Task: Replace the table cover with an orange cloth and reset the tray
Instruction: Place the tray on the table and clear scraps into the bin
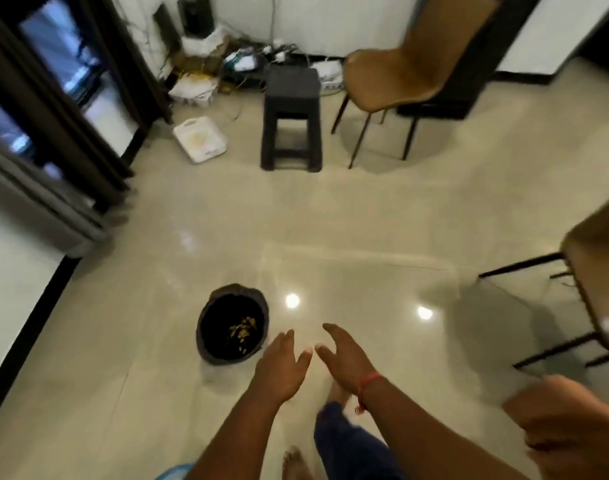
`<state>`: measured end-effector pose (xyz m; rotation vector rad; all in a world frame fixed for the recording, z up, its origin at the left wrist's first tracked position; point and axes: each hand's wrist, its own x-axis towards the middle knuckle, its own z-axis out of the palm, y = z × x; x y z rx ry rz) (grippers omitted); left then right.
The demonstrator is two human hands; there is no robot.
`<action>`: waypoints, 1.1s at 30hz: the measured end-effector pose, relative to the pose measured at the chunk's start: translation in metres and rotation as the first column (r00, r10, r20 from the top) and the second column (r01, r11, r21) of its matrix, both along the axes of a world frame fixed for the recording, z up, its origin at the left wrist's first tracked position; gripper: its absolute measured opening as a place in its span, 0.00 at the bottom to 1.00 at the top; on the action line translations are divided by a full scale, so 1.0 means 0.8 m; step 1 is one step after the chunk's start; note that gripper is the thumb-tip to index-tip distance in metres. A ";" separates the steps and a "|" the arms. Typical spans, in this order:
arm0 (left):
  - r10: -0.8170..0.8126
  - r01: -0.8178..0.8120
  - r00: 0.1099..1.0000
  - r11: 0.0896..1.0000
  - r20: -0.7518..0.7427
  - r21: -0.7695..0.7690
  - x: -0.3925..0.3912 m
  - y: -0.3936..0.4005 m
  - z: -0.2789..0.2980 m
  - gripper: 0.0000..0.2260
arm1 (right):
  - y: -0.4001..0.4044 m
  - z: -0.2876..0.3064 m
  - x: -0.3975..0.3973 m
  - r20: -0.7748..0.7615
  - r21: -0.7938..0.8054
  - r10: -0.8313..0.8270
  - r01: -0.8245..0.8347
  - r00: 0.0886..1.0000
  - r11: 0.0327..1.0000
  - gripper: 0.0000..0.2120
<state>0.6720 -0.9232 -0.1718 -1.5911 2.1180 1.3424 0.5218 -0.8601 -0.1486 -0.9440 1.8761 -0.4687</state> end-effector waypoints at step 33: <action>-0.962 0.755 0.149 -0.038 0.227 -0.654 -0.444 0.986 0.233 0.45 | 1.134 0.205 -0.247 -0.597 -0.285 -0.735 0.771 0.322 0.570 0.34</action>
